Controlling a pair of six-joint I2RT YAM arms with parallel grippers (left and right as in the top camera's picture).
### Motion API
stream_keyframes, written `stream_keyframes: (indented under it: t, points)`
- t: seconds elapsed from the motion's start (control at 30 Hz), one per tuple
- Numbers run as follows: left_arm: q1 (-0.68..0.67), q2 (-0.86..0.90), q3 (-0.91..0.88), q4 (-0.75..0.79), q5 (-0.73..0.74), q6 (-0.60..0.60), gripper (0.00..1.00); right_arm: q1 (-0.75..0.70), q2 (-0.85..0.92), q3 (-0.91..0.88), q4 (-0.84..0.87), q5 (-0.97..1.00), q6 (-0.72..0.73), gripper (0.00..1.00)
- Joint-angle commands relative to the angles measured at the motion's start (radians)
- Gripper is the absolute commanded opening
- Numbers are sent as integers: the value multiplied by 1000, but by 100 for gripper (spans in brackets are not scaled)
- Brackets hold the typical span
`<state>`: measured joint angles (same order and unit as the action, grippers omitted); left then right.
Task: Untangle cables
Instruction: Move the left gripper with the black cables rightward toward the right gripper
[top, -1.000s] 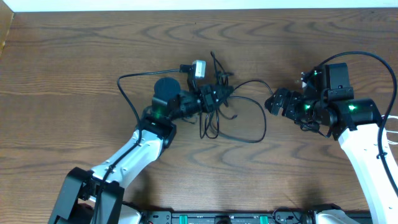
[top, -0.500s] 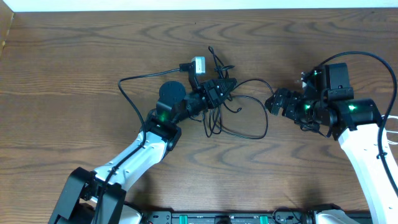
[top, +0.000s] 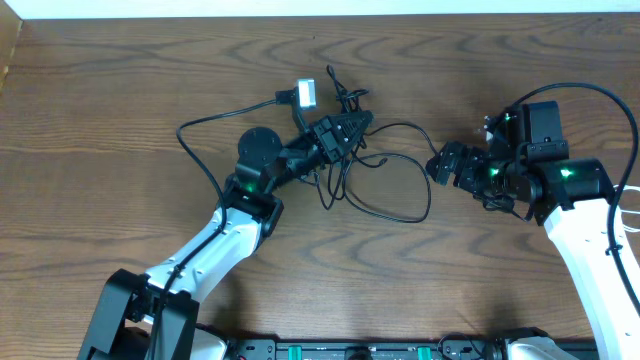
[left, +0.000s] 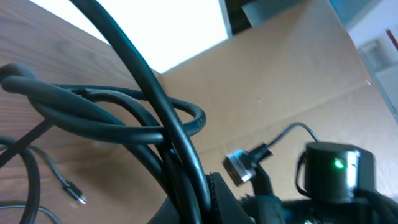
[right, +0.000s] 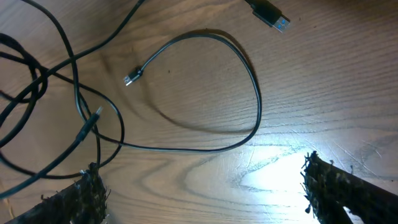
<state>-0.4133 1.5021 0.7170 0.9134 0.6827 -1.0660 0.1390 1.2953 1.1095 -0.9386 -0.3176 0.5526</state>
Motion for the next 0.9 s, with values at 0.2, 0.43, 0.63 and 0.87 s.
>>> stream_keyframes:
  t: [0.2,0.43,0.63,0.87]
  points:
    - [1,-13,50,-275,323,219,9,5,-1,-1,0,5,11,99]
    - [1,-13,50,-510,346,391,9,5,-1,-1,0,5,11,99]
    - [1,-13,47,-510,346,397,9,5,-1,-1,12,27,12,99]
    - [1,-13,46,-510,346,397,9,5,-1,-1,64,64,42,99]
